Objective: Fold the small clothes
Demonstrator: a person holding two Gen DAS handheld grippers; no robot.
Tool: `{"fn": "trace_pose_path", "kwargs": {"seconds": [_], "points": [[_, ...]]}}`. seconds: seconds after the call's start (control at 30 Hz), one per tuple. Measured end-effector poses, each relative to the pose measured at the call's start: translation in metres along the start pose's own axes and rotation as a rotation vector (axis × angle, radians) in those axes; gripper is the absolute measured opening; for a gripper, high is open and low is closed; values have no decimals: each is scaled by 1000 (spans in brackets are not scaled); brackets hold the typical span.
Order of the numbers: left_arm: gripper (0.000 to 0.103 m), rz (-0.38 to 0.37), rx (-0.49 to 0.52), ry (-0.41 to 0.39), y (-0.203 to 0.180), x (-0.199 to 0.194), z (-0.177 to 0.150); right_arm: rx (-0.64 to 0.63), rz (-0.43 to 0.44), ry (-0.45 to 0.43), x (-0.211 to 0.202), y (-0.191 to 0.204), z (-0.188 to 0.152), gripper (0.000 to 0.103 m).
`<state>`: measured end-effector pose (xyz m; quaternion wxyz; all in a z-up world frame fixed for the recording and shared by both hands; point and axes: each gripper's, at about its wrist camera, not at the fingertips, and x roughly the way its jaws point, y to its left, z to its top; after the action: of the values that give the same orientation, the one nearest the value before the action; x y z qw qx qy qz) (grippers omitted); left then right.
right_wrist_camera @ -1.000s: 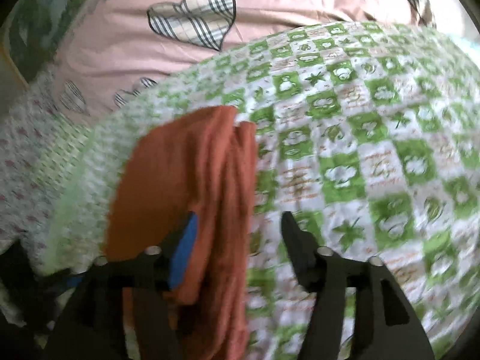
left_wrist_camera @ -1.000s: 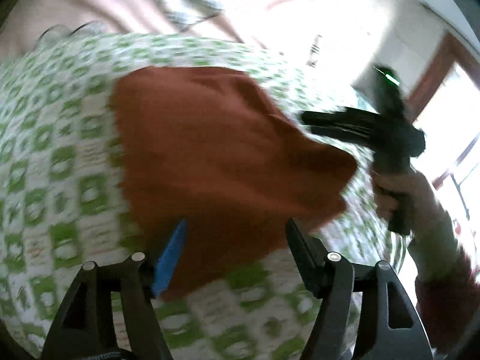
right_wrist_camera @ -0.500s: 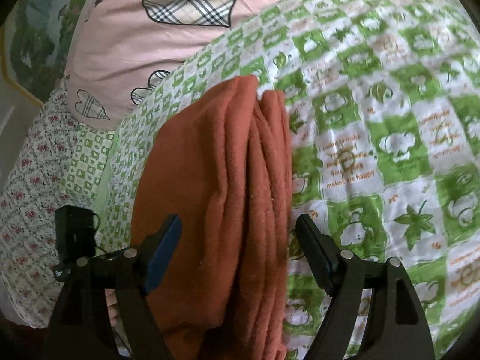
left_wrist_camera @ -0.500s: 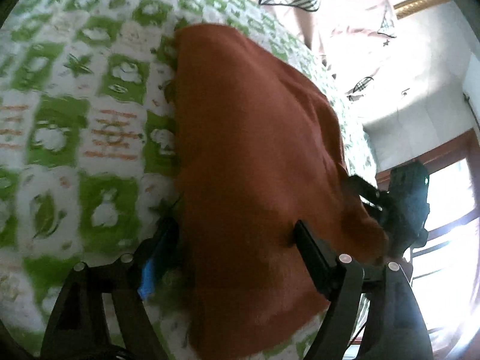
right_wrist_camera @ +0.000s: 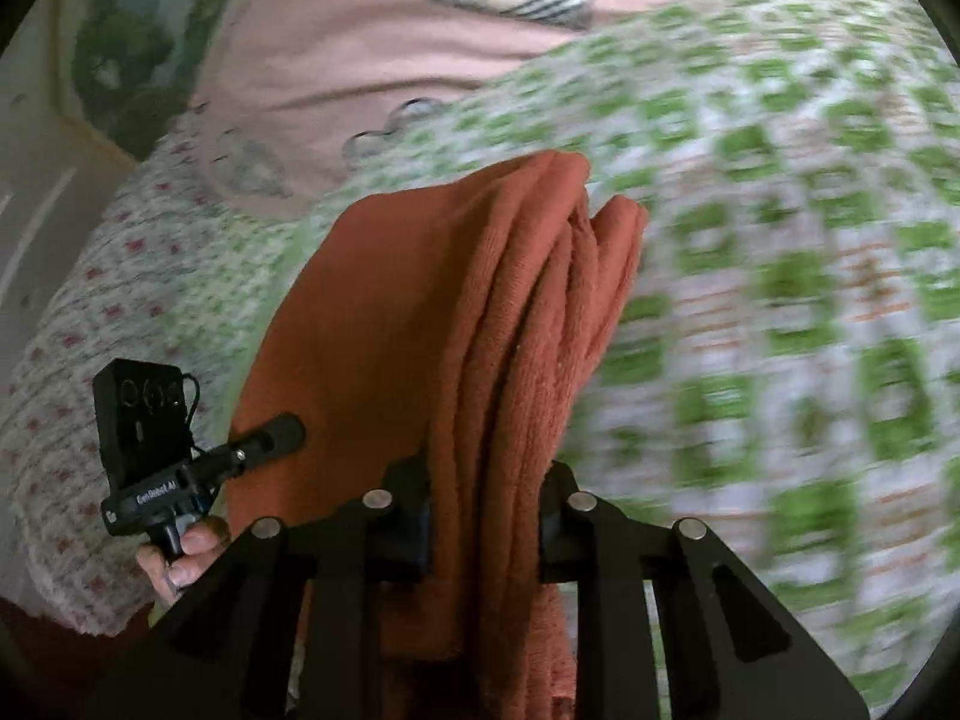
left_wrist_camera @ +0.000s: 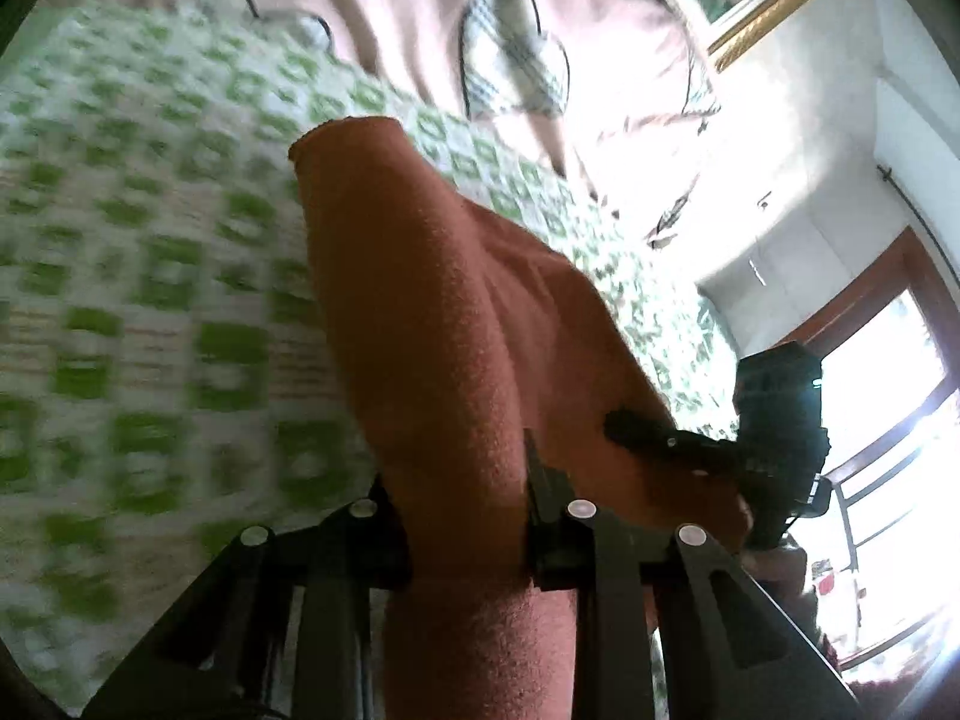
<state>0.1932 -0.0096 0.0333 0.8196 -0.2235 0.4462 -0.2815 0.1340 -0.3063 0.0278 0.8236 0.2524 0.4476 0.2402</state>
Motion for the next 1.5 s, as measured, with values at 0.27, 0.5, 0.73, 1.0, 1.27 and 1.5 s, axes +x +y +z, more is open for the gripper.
{"fn": "trace_pose_path", "kwargs": {"seconds": [0.27,0.5,0.73,1.0,1.27,1.5], "points": [[25,105,-30,-5,55,-63,-38,-24,93,101,68,42,-41,24],[47,59,-160,23,103,-54,-55,-47,15,125,81,42,-52,29],[58,53,-223,-29,140,-44,5,-43,-49,92,58,41,-51,40],[22,126,-190,-64,165,-6,92,-18,-58,39,31,44,-56,40],[26,223,-107,-147,137,-38,109,-49,-43,17,26,62,-52,40],[46,228,-12,-113,90,-82,25,-104,-93,34,44,74,-42,40]]}}
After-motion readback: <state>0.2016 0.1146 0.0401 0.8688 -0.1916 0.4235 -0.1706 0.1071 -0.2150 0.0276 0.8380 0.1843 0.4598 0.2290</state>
